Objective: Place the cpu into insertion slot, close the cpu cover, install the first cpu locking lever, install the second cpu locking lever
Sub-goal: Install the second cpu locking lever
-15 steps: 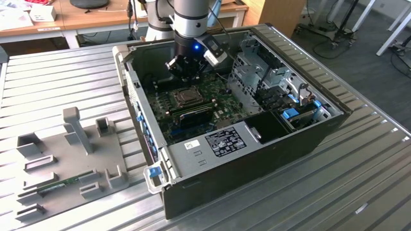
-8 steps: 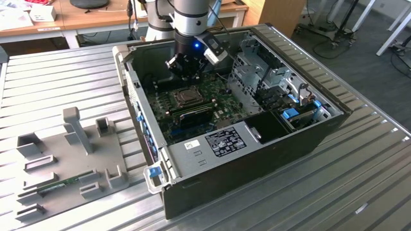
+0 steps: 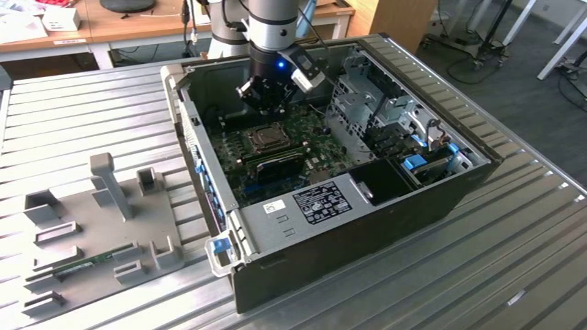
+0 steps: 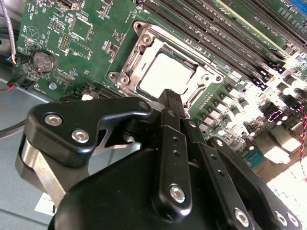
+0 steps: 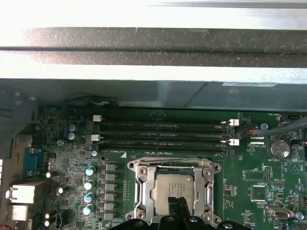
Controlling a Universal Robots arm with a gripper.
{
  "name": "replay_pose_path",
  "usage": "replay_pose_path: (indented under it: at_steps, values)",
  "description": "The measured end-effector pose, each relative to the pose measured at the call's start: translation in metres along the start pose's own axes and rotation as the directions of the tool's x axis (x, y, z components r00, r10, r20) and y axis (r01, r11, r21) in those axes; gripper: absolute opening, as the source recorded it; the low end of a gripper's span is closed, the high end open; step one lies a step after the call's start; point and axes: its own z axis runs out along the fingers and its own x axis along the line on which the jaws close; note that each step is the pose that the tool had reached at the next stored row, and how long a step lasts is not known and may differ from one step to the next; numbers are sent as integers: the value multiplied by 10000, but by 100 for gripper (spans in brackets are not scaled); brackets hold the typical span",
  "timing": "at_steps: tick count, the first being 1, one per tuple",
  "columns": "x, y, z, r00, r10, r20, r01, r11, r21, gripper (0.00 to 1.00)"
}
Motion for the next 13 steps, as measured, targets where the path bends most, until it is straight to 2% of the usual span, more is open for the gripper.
replay_pose_path:
  at_steps: [4, 13]
  values:
    - [0, -21, -1, 10000, 0, -1, 0, 10000, 1, 10]
    - [2, -113, -6, 10000, 13, 0, -13, 10000, 9, 10]
